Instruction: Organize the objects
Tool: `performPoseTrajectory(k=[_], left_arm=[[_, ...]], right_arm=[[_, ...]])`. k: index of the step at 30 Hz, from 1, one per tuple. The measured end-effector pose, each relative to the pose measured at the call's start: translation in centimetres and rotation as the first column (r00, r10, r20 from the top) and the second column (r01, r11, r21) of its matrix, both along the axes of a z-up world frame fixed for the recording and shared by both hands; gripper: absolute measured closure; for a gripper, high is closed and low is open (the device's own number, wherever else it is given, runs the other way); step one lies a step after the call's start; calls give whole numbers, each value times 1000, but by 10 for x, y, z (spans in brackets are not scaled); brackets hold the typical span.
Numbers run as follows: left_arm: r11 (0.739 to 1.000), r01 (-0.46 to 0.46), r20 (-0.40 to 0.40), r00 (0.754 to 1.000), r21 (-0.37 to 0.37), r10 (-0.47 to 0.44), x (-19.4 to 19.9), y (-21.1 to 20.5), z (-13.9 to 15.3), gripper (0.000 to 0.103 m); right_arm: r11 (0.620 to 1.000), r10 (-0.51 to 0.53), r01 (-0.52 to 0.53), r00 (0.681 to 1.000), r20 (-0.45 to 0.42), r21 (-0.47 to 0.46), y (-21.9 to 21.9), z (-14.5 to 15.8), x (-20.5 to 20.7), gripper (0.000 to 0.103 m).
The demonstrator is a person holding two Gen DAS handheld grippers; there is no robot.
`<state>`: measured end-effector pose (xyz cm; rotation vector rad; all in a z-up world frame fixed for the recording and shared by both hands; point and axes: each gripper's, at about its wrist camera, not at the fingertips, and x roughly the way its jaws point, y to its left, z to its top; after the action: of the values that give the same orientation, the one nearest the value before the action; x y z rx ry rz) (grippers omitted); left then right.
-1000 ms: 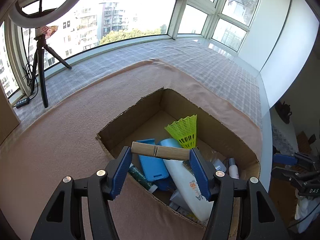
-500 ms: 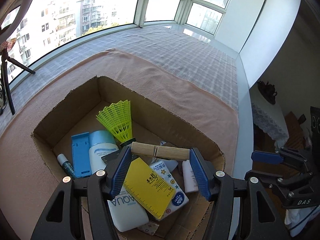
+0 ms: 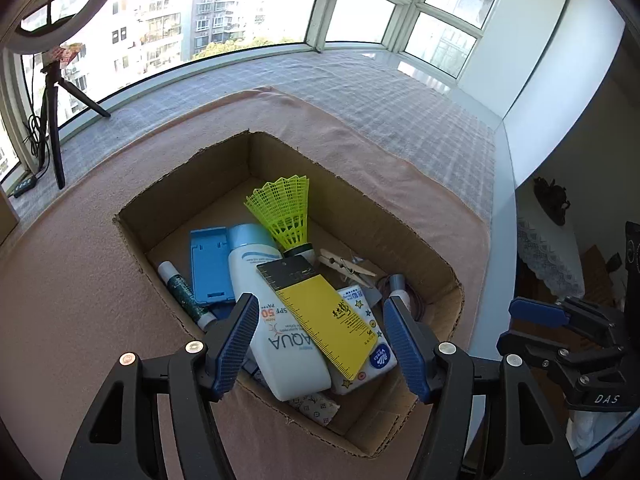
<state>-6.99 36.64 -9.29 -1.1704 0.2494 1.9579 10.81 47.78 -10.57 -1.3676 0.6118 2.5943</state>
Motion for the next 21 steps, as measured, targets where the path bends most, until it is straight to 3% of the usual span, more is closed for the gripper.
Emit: performPoseTrajectory(k=[9, 14, 21], left_arm=[[985, -170, -38, 985, -12, 169, 7, -93, 14, 35], [963, -270, -48, 962, -4, 270, 13, -147, 25, 33], [912, -410, -75, 910, -10, 409, 28, -212, 37, 28]], right_arm=[[995, 104, -104, 994, -28, 4, -47, 9, -20, 52], [982, 188, -187, 981, -38, 18, -84, 13, -34, 51], [952, 304, -302, 951, -54, 42, -140, 21, -52, 51]])
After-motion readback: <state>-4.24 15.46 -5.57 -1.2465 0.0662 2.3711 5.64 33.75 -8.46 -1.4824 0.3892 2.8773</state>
